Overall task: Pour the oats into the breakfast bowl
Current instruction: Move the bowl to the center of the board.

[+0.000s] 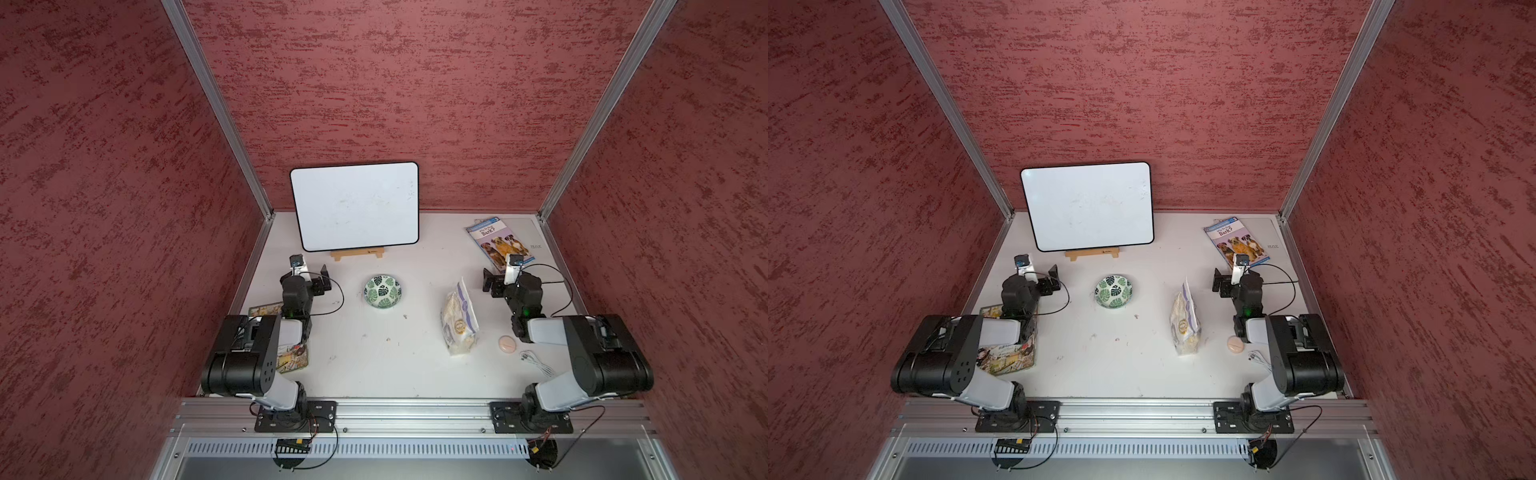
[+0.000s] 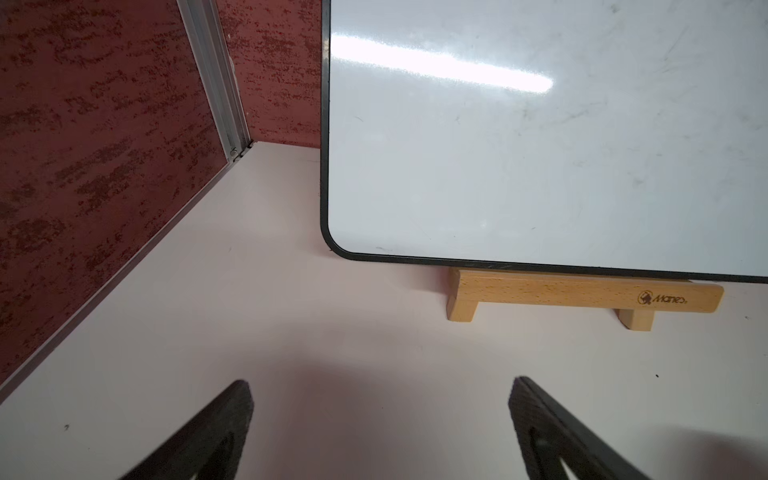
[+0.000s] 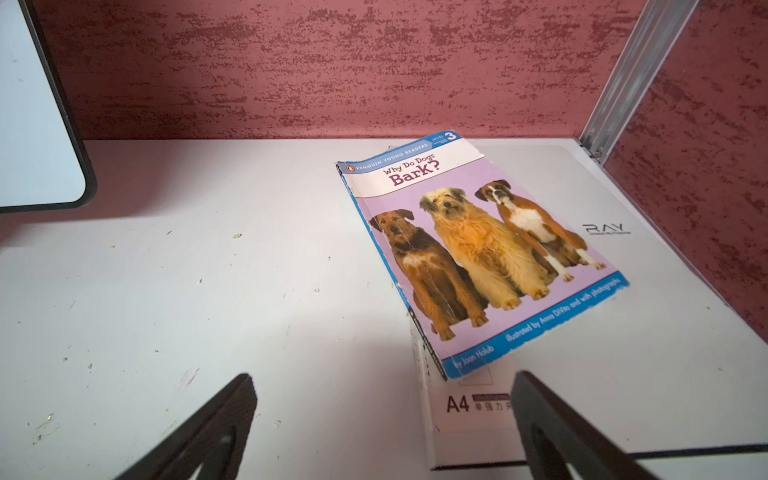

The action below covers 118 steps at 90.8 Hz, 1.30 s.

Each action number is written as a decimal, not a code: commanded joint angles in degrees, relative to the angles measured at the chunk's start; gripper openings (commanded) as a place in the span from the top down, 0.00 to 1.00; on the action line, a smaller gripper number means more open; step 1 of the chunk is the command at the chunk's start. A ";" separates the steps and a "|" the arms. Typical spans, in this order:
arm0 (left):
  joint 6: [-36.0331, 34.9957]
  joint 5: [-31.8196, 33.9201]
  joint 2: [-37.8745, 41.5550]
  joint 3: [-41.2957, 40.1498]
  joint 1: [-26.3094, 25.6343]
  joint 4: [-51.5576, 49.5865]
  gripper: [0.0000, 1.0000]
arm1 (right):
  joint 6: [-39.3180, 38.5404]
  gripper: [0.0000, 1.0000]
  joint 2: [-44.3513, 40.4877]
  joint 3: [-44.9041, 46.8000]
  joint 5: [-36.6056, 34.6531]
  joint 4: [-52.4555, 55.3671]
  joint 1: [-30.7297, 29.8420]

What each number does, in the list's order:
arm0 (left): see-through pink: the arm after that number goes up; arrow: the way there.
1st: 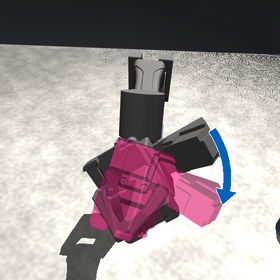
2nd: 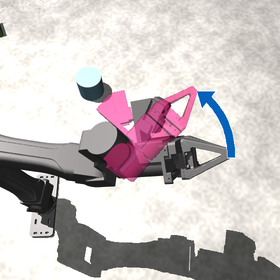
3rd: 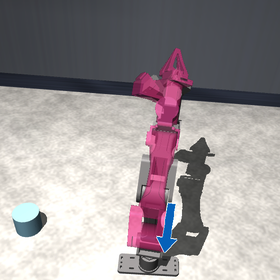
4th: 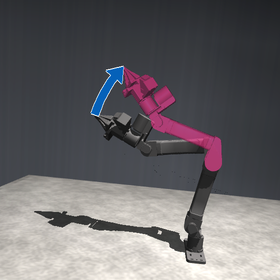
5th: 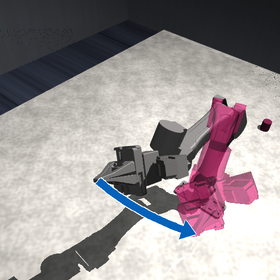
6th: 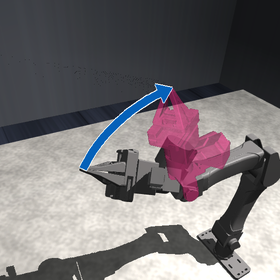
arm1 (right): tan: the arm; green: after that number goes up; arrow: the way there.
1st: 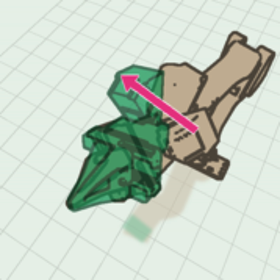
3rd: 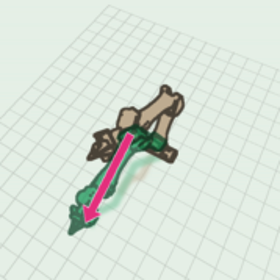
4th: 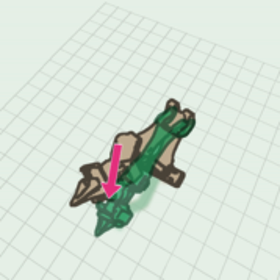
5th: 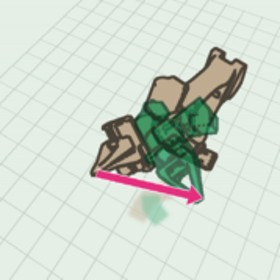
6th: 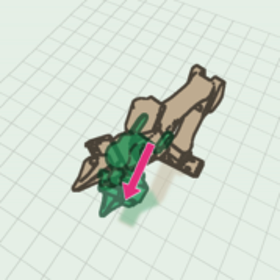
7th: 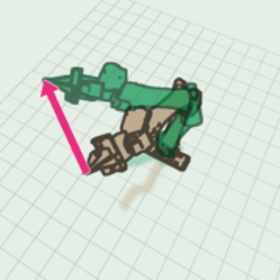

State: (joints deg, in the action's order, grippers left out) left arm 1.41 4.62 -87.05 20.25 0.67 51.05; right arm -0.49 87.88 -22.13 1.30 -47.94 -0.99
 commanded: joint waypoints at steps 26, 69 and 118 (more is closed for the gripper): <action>-0.79 0.23 -0.14 0.80 -0.11 1.07 0.00 | -0.48 0.01 -0.23 -1.44 0.50 -0.13 0.61; -0.42 0.11 1.11 0.76 0.08 0.46 0.00 | -0.62 0.01 -2.09 -1.51 0.91 1.08 0.57; 26.60 -9.88 28.82 28.97 1.45 -73.68 0.00 | 30.43 0.01 -33.25 -25.05 -15.28 84.36 0.76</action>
State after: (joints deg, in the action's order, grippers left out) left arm 21.69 0.86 -58.52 46.78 3.25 -5.23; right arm 19.33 54.50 -45.47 -8.36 11.90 -0.89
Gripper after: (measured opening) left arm 0.998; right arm 0.989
